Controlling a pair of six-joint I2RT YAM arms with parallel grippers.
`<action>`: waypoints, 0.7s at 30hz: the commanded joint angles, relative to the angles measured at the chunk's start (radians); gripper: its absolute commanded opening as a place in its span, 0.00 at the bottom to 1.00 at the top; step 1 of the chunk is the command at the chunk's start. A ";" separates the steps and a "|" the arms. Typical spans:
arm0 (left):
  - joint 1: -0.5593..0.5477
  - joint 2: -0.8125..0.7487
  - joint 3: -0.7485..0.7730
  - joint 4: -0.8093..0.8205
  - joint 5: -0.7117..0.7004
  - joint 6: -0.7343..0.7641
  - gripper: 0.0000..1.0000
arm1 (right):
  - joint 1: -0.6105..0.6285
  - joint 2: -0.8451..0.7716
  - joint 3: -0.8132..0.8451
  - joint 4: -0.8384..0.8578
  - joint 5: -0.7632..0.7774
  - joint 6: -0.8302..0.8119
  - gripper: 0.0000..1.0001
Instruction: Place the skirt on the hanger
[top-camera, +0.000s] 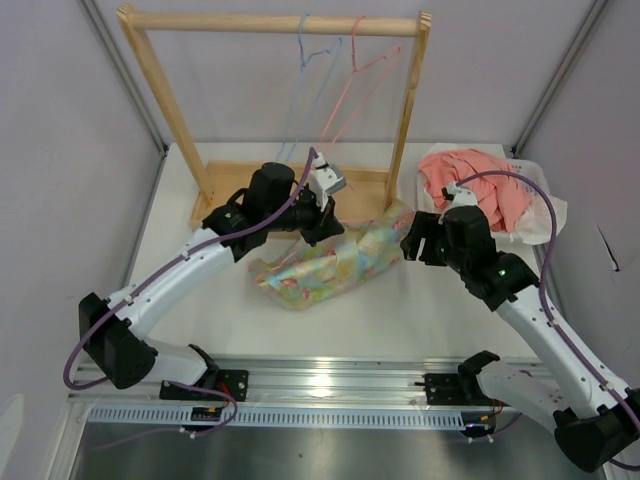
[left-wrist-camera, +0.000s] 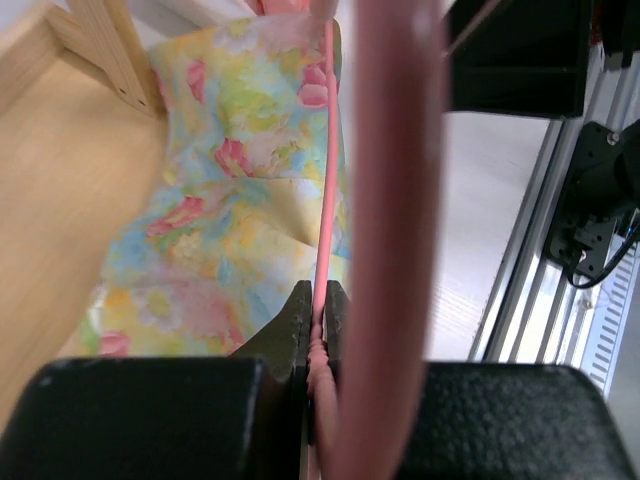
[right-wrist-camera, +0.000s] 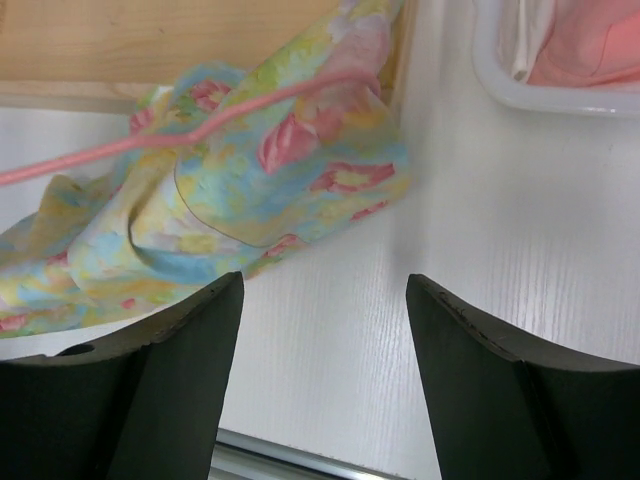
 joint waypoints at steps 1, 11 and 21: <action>0.018 -0.041 0.105 -0.079 -0.002 0.041 0.00 | -0.007 -0.051 0.046 0.003 -0.050 -0.025 0.72; 0.029 -0.021 0.341 -0.338 -0.100 0.012 0.00 | 0.044 -0.073 0.152 -0.007 -0.070 -0.022 0.72; 0.031 -0.165 0.364 -0.474 -0.286 -0.145 0.00 | 0.048 0.007 0.250 -0.033 -0.062 -0.008 0.71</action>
